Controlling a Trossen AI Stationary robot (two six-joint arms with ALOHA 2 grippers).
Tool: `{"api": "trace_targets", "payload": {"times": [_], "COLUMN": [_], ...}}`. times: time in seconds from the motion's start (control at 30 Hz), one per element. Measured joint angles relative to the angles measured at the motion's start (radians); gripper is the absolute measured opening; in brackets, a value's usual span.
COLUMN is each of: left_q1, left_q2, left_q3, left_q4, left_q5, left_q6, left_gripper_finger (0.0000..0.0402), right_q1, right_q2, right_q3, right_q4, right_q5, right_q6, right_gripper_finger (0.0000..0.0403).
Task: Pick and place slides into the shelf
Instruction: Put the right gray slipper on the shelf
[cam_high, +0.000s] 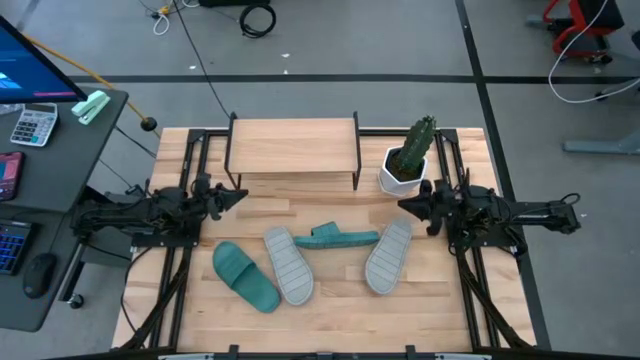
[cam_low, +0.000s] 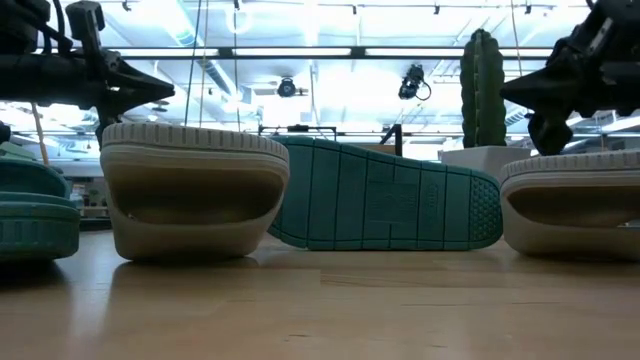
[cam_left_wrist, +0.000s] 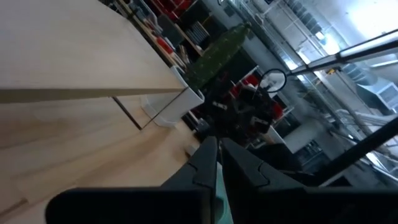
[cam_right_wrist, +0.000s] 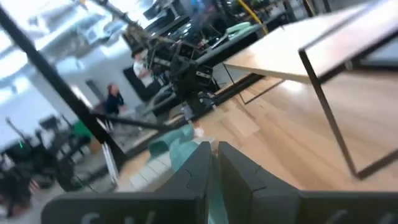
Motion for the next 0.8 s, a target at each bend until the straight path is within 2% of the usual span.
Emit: {"api": "trace_targets", "payload": {"times": [0.1, 0.23, 0.37, 0.57, 0.8], "left_q1": [0.000, 0.000, 0.000, 0.000, 0.000], "left_q2": [0.000, 0.000, 0.000, 0.000, 0.000], "left_q3": [0.000, 0.000, 0.000, 0.000, 0.000], "left_q4": [0.008, 0.011, 0.023, 0.051, 0.052], "left_q5": [-0.008, -0.009, -0.014, -0.016, -0.011], "left_q6": [0.015, 0.118, 0.189, 0.137, 0.086], "left_gripper_finger": [0.0020, 0.0016, 0.0021, 0.0028, 0.0028], "right_q1": [0.000, 0.000, 0.000, 0.000, 0.000], "right_q2": [0.004, 0.005, 0.005, 0.005, 0.010], "right_q3": [0.000, 0.000, 0.000, 0.000, 0.000], "right_q4": [0.002, 0.004, 0.005, 0.001, 0.002], "right_q5": [0.024, 0.055, 0.065, 0.022, 0.043], "right_q6": [0.064, 0.069, 0.191, 0.374, 0.423], "right_gripper_finger": [0.0036, 0.0036, 0.0036, 0.0036, 0.0036]}}
